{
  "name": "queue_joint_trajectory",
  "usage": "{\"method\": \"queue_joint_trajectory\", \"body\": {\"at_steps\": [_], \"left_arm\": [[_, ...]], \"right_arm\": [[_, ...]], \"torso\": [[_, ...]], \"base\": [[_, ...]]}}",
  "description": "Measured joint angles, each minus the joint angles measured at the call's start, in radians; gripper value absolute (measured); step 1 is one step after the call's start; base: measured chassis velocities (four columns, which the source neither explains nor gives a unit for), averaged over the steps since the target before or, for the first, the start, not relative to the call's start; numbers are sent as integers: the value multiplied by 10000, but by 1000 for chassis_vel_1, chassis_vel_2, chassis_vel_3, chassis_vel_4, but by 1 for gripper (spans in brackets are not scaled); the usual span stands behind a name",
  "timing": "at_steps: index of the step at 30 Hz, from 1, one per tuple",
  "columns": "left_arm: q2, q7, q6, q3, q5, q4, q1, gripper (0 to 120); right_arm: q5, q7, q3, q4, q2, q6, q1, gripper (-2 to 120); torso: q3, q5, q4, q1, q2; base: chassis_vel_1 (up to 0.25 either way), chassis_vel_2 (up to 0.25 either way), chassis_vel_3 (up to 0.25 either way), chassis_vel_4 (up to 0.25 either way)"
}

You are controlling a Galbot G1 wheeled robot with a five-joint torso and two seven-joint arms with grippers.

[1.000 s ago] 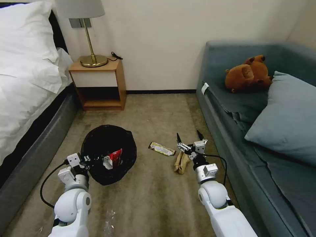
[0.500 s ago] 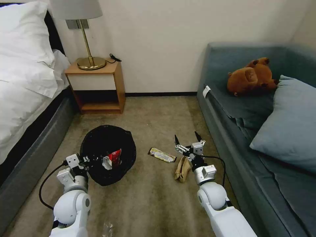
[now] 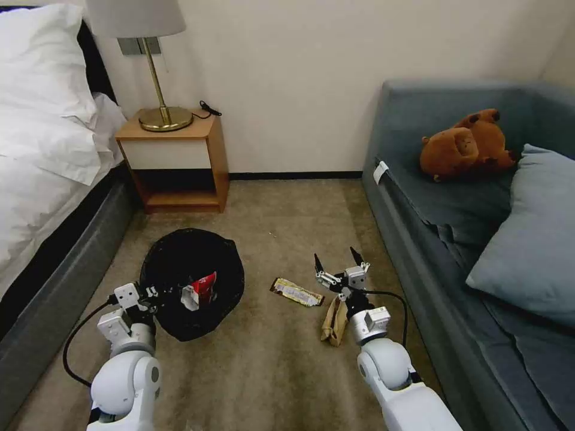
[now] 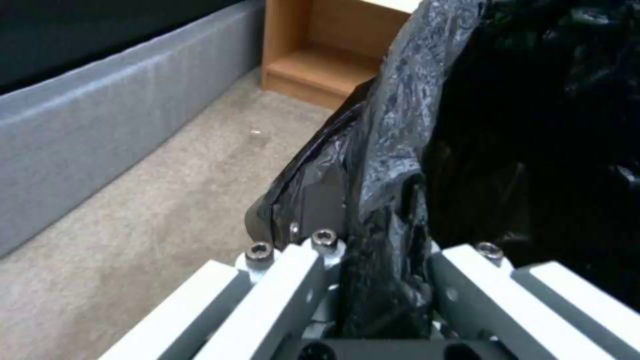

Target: Pick up the trash bin, then pick up the garbage on the floor and place it into the trash bin.

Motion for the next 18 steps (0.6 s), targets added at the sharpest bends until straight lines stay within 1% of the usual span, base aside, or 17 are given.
{"method": "queue_joint_trajectory", "body": {"at_steps": [9, 14, 18], "left_arm": [[-63, 31, -79, 52, 84, 14, 113, 1], [-55, 33, -87, 23, 68, 18, 107, 1], [-57, 34, -93, 22, 52, 10, 106, 1]], "right_arm": [[118, -35, 40, -2, -9, 32, -145, 100], [51, -58, 59, -86, -2, 50, -162, 100], [69, -92, 85, -128, 11, 60, -72, 100]], "torso": [[0, 0, 0, 0, 0], [0, 1, 0, 0, 0], [0, 0, 0, 0, 0]], "base": [[-52, 49, 53, -63], [-10, 7, 12, -10], [-46, 47, 52, -58]]}}
